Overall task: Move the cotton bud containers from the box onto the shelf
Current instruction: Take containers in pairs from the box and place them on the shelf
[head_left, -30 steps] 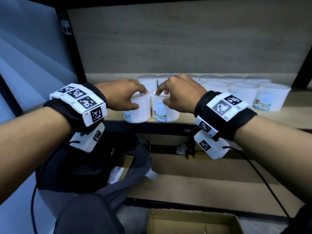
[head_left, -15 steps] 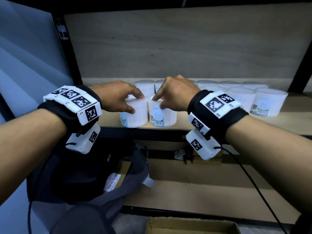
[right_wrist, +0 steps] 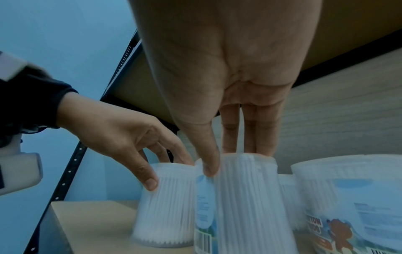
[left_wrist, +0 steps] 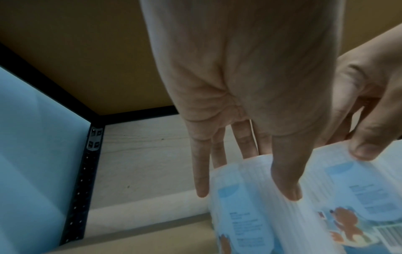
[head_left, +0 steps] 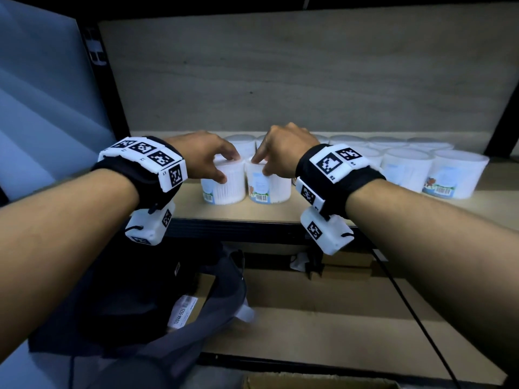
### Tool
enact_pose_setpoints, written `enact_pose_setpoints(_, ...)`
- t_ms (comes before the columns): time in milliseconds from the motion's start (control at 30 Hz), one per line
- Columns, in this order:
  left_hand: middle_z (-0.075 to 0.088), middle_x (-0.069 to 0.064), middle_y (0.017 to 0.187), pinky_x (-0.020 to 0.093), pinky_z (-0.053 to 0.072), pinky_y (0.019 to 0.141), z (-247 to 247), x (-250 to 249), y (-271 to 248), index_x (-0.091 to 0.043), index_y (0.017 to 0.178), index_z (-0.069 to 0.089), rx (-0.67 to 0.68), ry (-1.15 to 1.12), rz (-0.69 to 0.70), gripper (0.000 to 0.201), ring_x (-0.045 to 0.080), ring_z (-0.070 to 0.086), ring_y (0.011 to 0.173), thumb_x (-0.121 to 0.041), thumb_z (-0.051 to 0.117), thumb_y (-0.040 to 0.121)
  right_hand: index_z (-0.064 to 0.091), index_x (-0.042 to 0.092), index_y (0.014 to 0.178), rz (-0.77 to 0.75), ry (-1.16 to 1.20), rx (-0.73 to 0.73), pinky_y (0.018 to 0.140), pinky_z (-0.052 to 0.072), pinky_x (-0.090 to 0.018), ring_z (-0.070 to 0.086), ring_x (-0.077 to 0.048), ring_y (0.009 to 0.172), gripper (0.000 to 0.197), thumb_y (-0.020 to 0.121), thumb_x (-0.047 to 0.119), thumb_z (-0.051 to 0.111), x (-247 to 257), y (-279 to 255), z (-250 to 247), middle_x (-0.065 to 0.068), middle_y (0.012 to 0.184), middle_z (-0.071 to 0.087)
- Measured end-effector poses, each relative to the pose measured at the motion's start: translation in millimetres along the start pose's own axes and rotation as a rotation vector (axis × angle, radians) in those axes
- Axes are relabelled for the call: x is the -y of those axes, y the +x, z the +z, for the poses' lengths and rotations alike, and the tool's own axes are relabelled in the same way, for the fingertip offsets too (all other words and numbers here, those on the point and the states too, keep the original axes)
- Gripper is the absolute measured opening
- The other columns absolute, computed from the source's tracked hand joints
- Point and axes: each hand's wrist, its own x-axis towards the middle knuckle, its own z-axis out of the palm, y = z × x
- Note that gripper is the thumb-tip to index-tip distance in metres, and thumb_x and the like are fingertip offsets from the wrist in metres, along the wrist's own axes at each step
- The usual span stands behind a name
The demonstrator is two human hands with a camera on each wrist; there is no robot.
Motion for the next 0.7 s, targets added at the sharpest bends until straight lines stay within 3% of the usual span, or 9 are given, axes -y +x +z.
enact_pose_setpoints(200, 0.059, -0.011, 0.135, 0.028, 0.045, 0.097, 5.7, 7.6, 15.4, -0.027, 0.136, 0.057, -0.009, -0.017, -0.034, 0.059, 0.016, 0.060, 0.113, -0.027, 0.079, 0.080, 0.076, 0.037, 0.107, 0.002, 0.005, 0.021, 0.087, 0.048, -0.026, 0.066, -0.021, 0.105, 0.038, 0.077, 0.014, 0.077, -6.4, 16.2, 5.4, 0.006, 0.110, 0.073)
enact_pose_setpoints(333, 0.061, -0.011, 0.133, 0.036, 0.047, 0.101, 10.0, 13.4, 25.9, -0.028, 0.133, 0.059, -0.017, -0.020, -0.029, 0.059, 0.015, 0.059, 0.115, -0.028, 0.080, 0.078, 0.075, 0.039, 0.108, 0.008, 0.011, 0.041, 0.078, 0.042, -0.022, 0.064, -0.022, 0.105, 0.039, 0.076, 0.017, 0.080, -13.4, 27.9, 9.3, 0.006, 0.111, 0.072)
enact_pose_setpoints(700, 0.062, -0.008, 0.131, 0.036, 0.048, 0.099, 12.3, 16.9, 41.4, -0.026, 0.134, 0.059, -0.029, -0.021, -0.037, 0.058, 0.018, 0.059, 0.112, -0.024, 0.080, 0.080, 0.076, 0.039, 0.105, 0.018, 0.047, 0.041, 0.086, 0.048, -0.025, 0.064, -0.022, 0.100, 0.038, 0.074, 0.017, 0.081, -25.0, 50.8, 23.3, 0.004, 0.106, 0.072)
